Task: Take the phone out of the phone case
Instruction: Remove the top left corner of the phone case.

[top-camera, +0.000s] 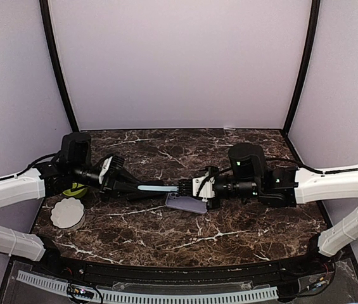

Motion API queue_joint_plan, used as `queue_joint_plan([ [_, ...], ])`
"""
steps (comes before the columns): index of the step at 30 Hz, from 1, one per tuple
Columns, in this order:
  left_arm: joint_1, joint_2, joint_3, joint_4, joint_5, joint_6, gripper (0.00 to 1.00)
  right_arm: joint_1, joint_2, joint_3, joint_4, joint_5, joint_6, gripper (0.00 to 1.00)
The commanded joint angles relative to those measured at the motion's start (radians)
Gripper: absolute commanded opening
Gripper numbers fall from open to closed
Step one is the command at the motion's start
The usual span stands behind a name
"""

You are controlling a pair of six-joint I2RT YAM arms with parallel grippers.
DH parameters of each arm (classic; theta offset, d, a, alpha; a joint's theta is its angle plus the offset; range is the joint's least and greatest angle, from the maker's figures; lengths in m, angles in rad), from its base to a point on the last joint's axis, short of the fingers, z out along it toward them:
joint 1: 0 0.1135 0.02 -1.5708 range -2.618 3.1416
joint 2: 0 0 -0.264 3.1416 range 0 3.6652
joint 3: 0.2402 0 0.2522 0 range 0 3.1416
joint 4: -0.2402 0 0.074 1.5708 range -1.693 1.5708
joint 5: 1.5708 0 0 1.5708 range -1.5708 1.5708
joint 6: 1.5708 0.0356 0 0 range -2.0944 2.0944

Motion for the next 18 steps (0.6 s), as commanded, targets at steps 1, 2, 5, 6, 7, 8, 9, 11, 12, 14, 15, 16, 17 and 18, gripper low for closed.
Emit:
queue_joint_plan([
  [1, -0.009, 0.015, 0.029, -0.047, 0.047, -0.020, 0.18, 0.009, -0.040, 0.003, 0.196, 0.096, -0.067, 0.00],
  [2, -0.009, 0.018, 0.030, -0.048, 0.049, -0.020, 0.18, 0.011, -0.039, 0.001, 0.203, 0.105, -0.074, 0.00],
  [5, -0.010, 0.025, 0.034, -0.051, 0.048, -0.020, 0.18, 0.012, -0.036, -0.003, 0.216, 0.123, -0.091, 0.00],
  [6, -0.010, 0.026, 0.034, -0.052, 0.048, -0.018, 0.18, 0.014, -0.036, -0.005, 0.221, 0.128, -0.094, 0.00],
  [7, -0.011, 0.027, 0.034, -0.052, 0.047, -0.018, 0.18, 0.014, -0.036, -0.005, 0.225, 0.130, -0.098, 0.00],
  [8, -0.011, 0.027, 0.035, -0.052, 0.046, -0.018, 0.18, 0.014, -0.036, -0.005, 0.229, 0.133, -0.101, 0.00],
  [9, -0.010, 0.027, 0.036, -0.052, 0.045, -0.018, 0.18, 0.014, -0.036, -0.007, 0.234, 0.137, -0.104, 0.00],
  [11, -0.012, 0.027, 0.038, -0.064, 0.037, -0.019, 0.17, 0.015, -0.036, -0.007, 0.242, 0.144, -0.112, 0.00],
  [12, -0.011, 0.027, 0.039, -0.077, 0.033, -0.016, 0.17, 0.016, -0.036, -0.008, 0.248, 0.151, -0.117, 0.00],
  [14, -0.012, 0.027, 0.039, -0.087, 0.032, -0.013, 0.17, 0.018, -0.033, -0.010, 0.261, 0.160, -0.130, 0.00],
  [15, -0.012, 0.027, 0.039, -0.090, 0.032, -0.013, 0.17, 0.020, -0.032, -0.011, 0.267, 0.160, -0.141, 0.00],
  [16, -0.012, 0.027, 0.039, -0.091, 0.031, -0.012, 0.17, 0.022, -0.031, -0.015, 0.276, 0.185, -0.150, 0.00],
  [17, -0.012, 0.027, 0.039, -0.095, 0.031, -0.010, 0.17, 0.024, -0.028, -0.018, 0.284, 0.193, -0.158, 0.00],
  [18, -0.012, 0.028, 0.039, -0.098, 0.031, -0.007, 0.17, 0.026, -0.027, -0.020, 0.290, 0.199, -0.164, 0.00],
])
